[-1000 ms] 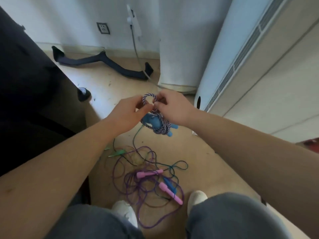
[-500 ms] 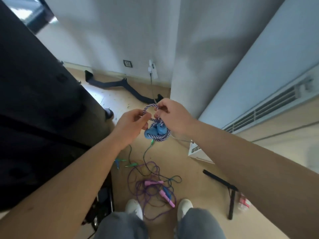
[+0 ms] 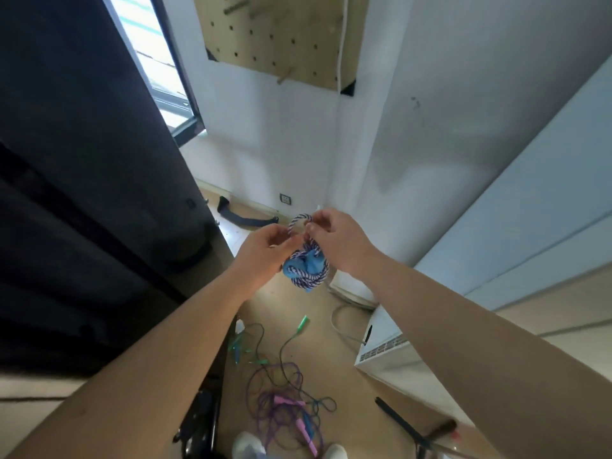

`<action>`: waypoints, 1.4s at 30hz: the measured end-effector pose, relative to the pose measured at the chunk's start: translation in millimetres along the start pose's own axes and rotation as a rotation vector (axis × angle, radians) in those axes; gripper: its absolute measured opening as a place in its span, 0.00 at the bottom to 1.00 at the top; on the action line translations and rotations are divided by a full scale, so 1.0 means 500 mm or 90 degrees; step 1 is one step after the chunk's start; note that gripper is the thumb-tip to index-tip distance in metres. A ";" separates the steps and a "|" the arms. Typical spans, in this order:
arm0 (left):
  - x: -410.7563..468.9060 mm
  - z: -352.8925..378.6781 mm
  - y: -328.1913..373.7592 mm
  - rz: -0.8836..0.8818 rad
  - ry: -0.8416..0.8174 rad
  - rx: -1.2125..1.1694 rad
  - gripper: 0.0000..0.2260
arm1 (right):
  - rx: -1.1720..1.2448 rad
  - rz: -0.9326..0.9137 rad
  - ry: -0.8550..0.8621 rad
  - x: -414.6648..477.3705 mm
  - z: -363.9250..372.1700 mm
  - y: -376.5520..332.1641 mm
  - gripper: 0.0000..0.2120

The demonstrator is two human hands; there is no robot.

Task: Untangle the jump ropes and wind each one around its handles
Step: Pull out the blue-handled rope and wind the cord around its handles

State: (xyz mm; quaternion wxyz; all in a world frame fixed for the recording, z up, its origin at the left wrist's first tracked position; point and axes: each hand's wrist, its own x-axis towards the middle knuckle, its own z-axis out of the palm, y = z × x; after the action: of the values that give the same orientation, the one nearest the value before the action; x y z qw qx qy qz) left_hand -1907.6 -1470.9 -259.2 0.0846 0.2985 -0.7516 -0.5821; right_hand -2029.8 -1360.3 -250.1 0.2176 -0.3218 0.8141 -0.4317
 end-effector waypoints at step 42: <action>0.903 -0.135 0.367 0.182 0.109 0.040 0.04 | 0.192 0.087 0.326 0.863 -0.229 -0.169 0.04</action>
State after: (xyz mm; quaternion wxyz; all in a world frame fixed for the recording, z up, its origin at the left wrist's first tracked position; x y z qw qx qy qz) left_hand -2304.3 -1747.1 -167.8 0.2211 0.2393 -0.7942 -0.5129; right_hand -2375.2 -1638.5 -150.8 0.0790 -0.1108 0.7889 -0.5992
